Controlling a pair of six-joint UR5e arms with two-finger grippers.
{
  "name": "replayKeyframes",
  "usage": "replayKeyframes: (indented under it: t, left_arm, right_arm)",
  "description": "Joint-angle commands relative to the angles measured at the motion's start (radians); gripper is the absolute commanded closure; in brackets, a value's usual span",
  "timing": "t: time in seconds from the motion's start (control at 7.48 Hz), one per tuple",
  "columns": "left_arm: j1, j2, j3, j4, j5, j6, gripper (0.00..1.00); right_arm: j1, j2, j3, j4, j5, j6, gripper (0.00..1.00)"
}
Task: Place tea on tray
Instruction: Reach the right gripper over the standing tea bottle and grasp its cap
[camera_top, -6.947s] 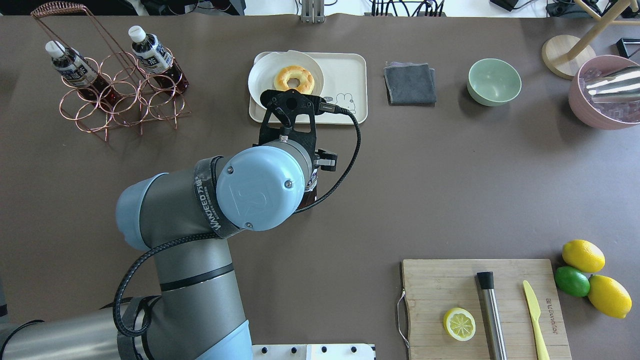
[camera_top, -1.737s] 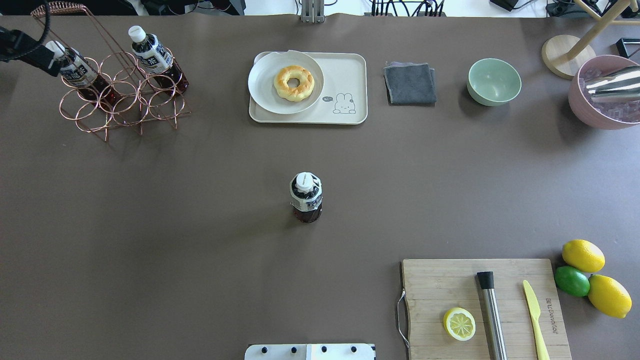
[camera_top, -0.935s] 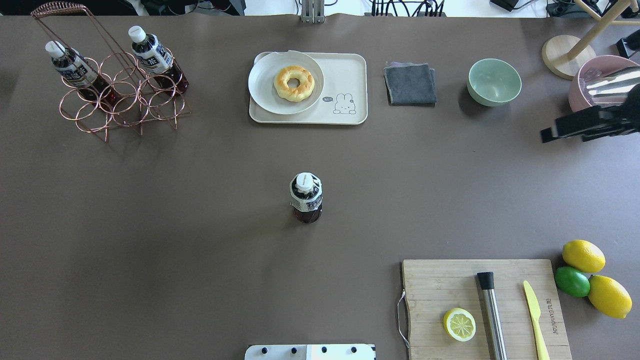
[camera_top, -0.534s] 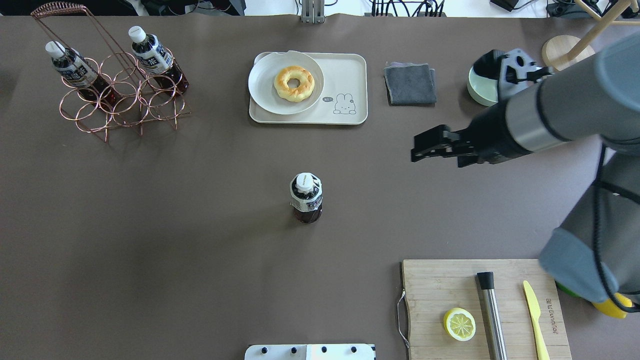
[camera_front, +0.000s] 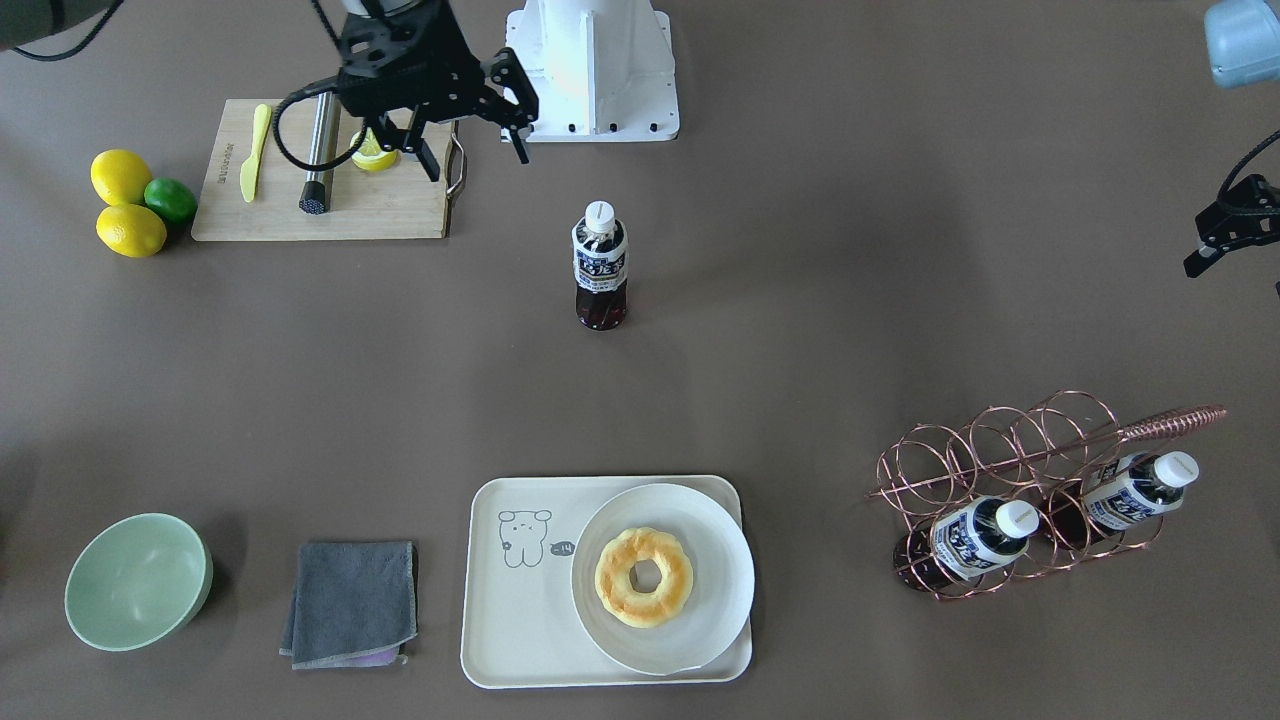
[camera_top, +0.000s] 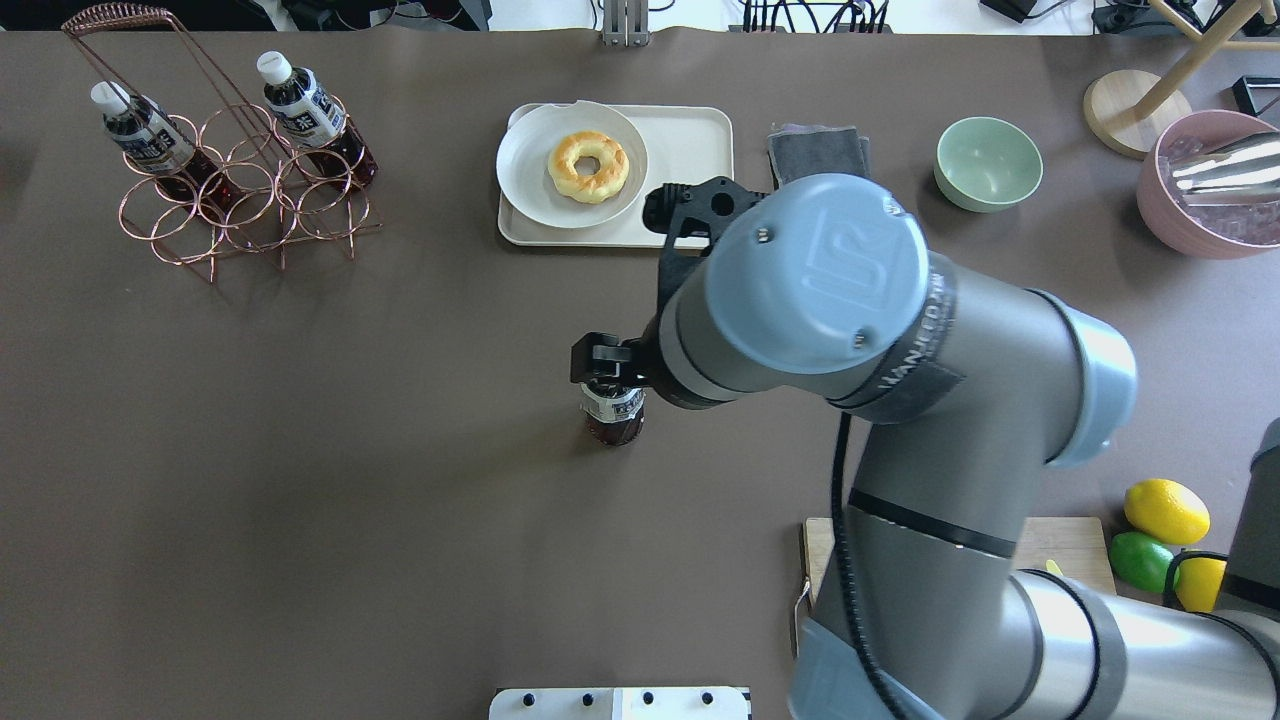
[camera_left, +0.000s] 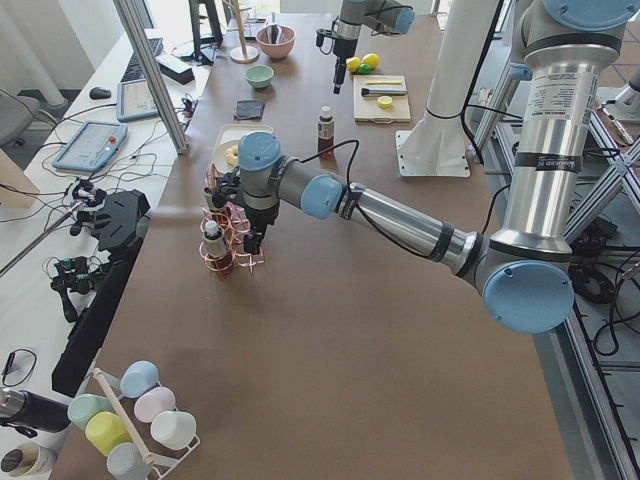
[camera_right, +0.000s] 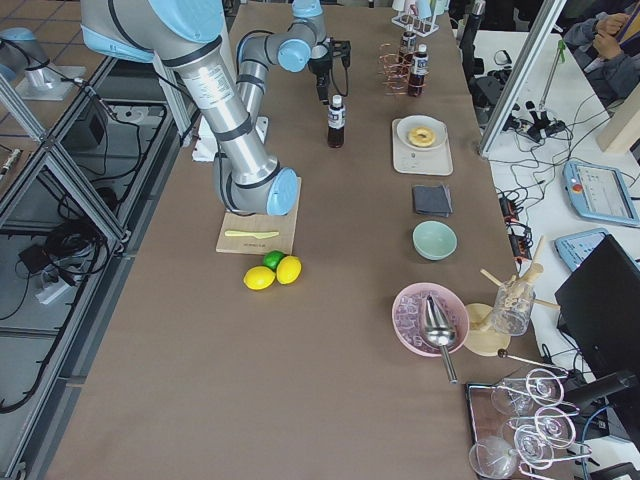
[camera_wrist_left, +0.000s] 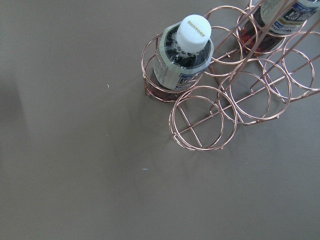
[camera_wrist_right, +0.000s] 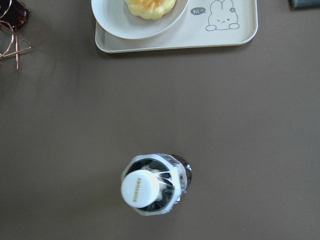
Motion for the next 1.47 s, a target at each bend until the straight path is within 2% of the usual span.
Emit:
replayKeyframes:
  t: [0.0,0.67,1.07,1.34]
  left_arm:
    - [0.000,0.001,-0.008,-0.002,0.000,-0.006,0.04]
    - [-0.005,0.021,-0.022,-0.004,-0.026,-0.010,0.04]
    - [-0.005,0.024,-0.024,-0.004,-0.028,-0.010,0.04]
    - [-0.005,0.024,-0.019,-0.004,-0.028,-0.008,0.04]
  right_arm:
    - [-0.042,0.122,-0.154,-0.018,-0.049,0.057,0.06]
    - [-0.015,0.122,-0.218,-0.019,-0.059,-0.010,0.25]
    - [-0.013,0.123,-0.225,-0.016,-0.058,-0.007,0.26]
    - [-0.016,0.131,-0.231,-0.016,-0.058,-0.006,0.34]
